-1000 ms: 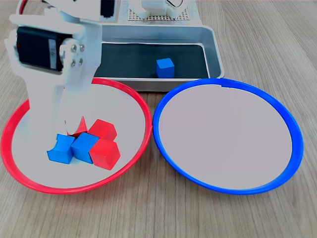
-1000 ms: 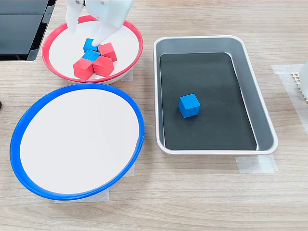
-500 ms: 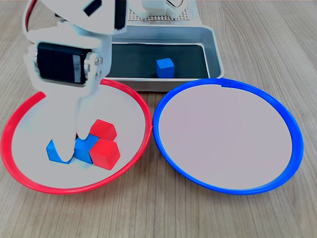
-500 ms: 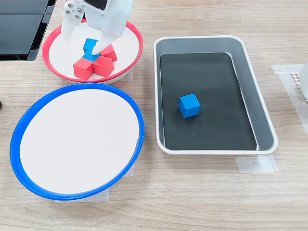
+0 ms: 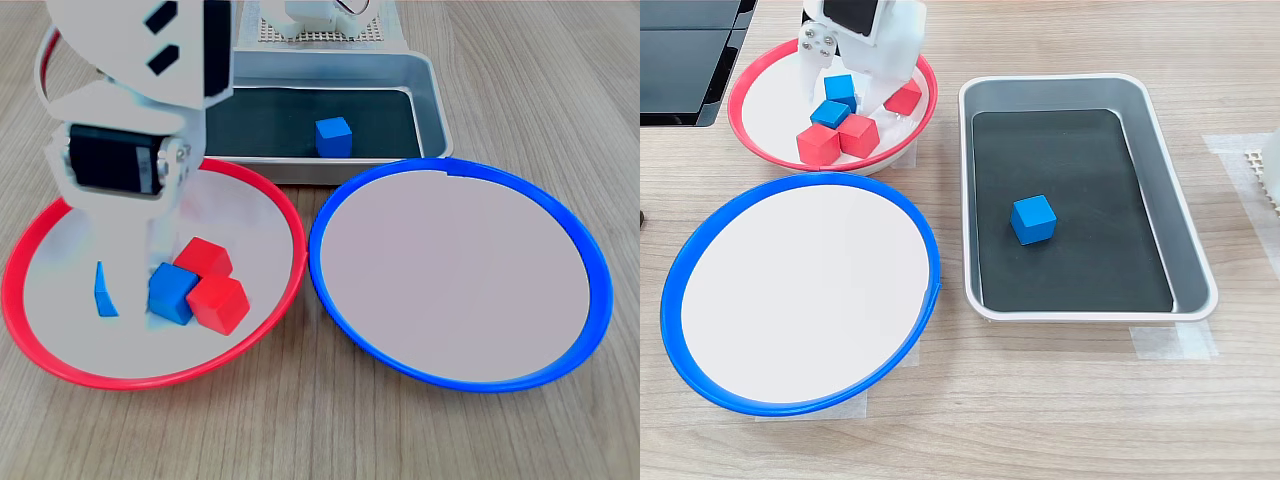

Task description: Resolve any anomalies and move all blocks to matching dishes

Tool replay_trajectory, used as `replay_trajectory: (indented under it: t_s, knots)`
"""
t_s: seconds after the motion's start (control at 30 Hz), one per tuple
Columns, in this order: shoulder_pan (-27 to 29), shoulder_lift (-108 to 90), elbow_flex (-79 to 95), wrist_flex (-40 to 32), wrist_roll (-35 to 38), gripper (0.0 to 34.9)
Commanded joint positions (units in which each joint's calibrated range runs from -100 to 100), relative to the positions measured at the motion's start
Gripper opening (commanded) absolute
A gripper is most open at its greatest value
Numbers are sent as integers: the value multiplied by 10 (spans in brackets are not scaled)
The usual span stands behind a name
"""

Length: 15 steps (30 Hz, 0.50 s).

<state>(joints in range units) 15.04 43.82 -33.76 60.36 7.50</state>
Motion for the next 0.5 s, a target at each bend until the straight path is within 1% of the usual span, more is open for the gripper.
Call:
replay_trajectory:
  t_s: [0.0,0.1,0.2,0.37,0.47]
  knots:
    - [15,-21,2,0,3,145]
    - [16,-15,-6,2,4,145]
    - [18,-17,-7,2,9,136]
    - [29,-26,-4,6,20,133]
    - [33,-31,-11,4,15,128]
